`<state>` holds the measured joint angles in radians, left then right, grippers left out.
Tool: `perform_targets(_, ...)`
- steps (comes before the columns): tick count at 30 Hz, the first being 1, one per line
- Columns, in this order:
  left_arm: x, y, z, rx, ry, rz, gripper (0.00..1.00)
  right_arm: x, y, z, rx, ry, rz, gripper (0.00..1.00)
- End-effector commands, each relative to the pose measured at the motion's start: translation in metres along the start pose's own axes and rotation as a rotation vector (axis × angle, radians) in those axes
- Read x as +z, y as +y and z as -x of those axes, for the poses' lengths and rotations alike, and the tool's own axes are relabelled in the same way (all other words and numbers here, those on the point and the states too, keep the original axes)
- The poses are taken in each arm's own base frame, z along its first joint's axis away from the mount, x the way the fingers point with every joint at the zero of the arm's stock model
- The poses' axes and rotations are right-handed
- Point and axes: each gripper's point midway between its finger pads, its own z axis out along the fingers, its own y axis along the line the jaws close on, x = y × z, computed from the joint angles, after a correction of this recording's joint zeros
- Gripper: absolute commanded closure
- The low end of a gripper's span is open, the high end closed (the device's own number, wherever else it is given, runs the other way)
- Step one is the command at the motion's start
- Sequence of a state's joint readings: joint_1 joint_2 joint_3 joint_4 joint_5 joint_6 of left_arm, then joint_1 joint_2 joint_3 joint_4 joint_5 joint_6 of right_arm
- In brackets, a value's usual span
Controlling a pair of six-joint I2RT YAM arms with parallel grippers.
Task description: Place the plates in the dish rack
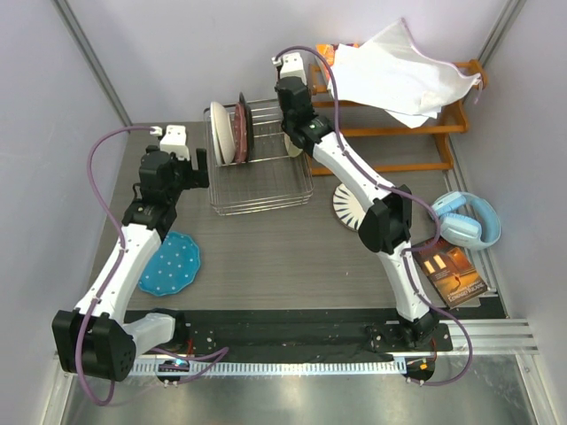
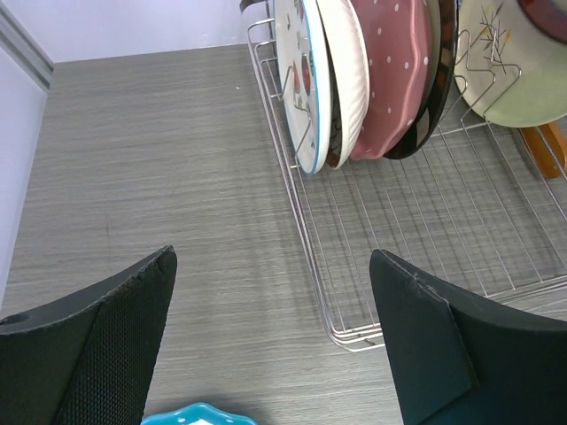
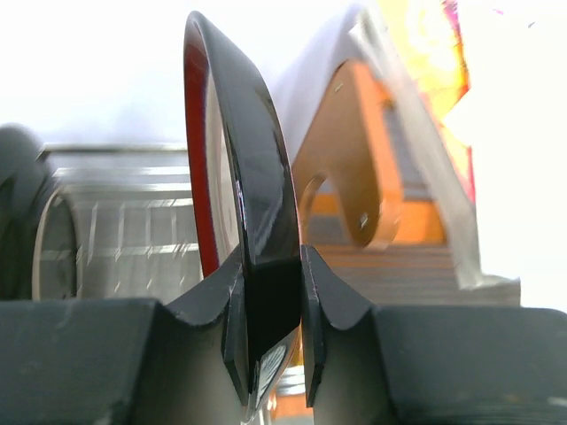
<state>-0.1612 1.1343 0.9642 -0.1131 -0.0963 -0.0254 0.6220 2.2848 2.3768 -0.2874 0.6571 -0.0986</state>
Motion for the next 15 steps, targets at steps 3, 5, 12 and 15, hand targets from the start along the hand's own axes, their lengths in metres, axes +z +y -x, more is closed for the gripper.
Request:
perform_targets(3, -0.004, 0.002, 0.014, 0.012, -0.065, 0.002, 0.11, -0.005, -0.025, 0.080, 0.155, -0.235, -0.127, 0.99)
perform_targets(5, -0.003, 0.003, 0.012, 0.014, -0.063, 0.010, 0.10, -0.002, -0.020, 0.075, 0.143, -0.228, -0.121, 0.99)
perform_targets(12, 0.001, 0.005, -0.007, 0.018, -0.022, 0.021, 0.11, 0.008, -0.006, 0.061, 0.130, -0.211, -0.089, 0.99)
perform_targets(15, 0.001, 0.004, -0.012, 0.019, -0.013, 0.019, 0.10, 0.008, -0.004, 0.061, 0.153, -0.213, -0.080, 0.99)
